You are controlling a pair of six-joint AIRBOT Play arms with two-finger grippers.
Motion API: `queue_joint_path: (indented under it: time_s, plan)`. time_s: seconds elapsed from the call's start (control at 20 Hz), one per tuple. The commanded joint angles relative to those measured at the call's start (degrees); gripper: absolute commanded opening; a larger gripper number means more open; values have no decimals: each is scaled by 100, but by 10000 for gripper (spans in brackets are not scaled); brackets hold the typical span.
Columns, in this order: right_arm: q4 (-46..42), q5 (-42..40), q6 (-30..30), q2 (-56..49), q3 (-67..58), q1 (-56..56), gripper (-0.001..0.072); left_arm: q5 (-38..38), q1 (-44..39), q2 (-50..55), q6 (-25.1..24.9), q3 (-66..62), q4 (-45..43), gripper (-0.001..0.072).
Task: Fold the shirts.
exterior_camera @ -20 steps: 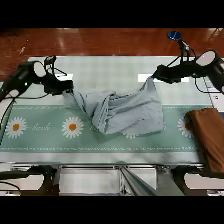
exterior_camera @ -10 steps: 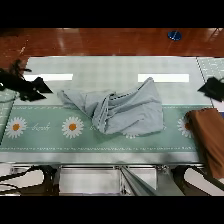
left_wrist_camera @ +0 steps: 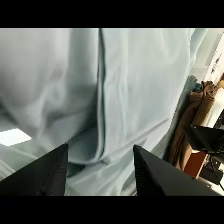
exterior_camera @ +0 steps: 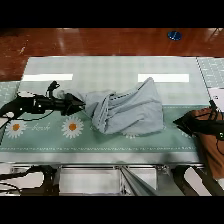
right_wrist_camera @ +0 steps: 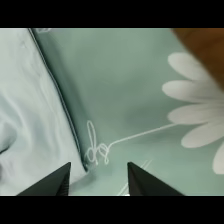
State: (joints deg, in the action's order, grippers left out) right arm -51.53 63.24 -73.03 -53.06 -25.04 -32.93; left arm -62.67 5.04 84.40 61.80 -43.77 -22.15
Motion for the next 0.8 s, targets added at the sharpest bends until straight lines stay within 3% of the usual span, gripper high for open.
queue_joint_path:
  time_s: [0.0, 0.1, 0.15, 0.2, 0.25, 0.5, 0.75]
  plan:
    - [125, 107, 138, 66, 232, -17, 410, 348, -452, 361, -260, -210, 485, 504]
    - [81, 131, 133, 66, 232, -17, 410, 398, -695, 592, -254, -426, 483, 498]
    - [11, 149, 125, 66, 232, -17, 410, 315, -765, 678, -216, -522, 483, 386]
    - [-101, 175, 85, 66, 232, -17, 410, 170, -787, 728, -216, -616, 483, 84]
    - [-221, 221, -9, 63, 232, -17, 410, 24, -778, 734, -254, -704, 481, 22]
    - [-63, 59, -44, -328, 326, 481, 409, -522, -566, 730, -278, -1126, 468, 22]
    - [1364, -872, 350, -1427, 46, 1486, 406, -555, -575, 732, -258, -1158, 466, 22]
